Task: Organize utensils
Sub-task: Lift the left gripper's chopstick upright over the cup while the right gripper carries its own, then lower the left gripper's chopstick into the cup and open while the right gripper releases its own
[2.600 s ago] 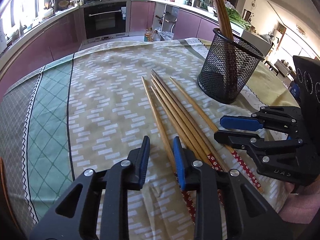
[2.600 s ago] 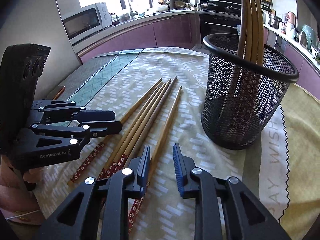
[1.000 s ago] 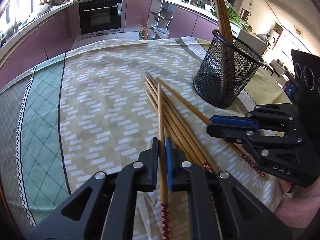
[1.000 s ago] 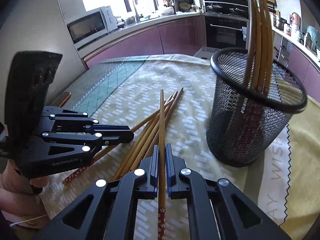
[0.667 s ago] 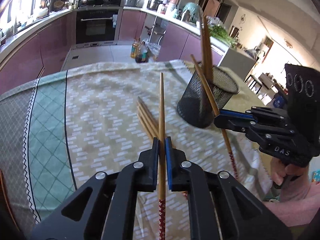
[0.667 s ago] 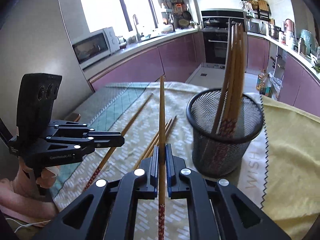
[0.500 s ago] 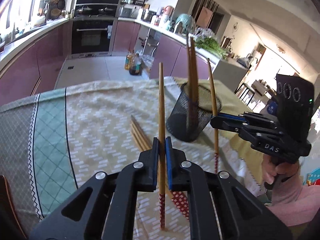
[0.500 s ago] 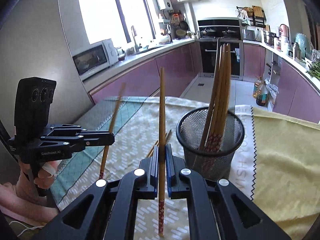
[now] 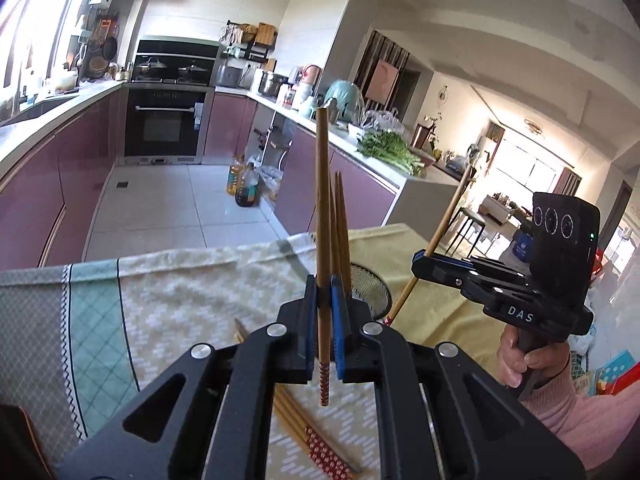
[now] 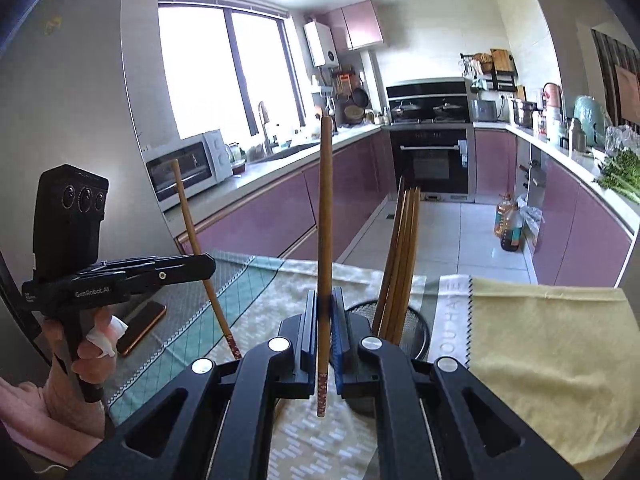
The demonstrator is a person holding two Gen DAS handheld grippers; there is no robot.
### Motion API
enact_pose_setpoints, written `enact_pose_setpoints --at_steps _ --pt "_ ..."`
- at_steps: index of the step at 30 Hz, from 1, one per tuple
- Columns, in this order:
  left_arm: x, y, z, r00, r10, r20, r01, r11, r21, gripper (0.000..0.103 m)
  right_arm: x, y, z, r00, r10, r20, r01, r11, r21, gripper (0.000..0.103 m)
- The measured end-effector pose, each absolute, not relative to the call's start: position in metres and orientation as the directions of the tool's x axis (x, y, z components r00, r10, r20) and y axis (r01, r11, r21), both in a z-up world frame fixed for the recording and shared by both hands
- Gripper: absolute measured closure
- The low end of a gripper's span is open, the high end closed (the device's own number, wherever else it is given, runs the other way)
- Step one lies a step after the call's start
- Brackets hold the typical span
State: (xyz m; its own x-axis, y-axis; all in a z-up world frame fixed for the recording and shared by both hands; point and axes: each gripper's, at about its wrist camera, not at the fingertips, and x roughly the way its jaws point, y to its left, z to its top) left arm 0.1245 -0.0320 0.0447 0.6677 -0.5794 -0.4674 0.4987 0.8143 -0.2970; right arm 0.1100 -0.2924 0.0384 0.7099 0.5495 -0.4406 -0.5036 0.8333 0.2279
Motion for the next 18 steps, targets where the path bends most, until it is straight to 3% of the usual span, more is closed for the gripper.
enact_pose_setpoints --at_steps 11,18 --pt "0.151 -0.06 0.094 0.687 -0.624 -0.372 0.552 0.781 -0.292 0.096 0.118 -0.308 0.08 0.779 0.526 -0.341 -0.494 0.85 0.184 0.097" --pt "0.164 -0.083 0.095 0.682 -0.612 -0.401 0.559 0.789 -0.255 0.096 0.134 -0.309 0.073 0.789 0.497 -0.362 -0.466 0.867 0.175 0.097"
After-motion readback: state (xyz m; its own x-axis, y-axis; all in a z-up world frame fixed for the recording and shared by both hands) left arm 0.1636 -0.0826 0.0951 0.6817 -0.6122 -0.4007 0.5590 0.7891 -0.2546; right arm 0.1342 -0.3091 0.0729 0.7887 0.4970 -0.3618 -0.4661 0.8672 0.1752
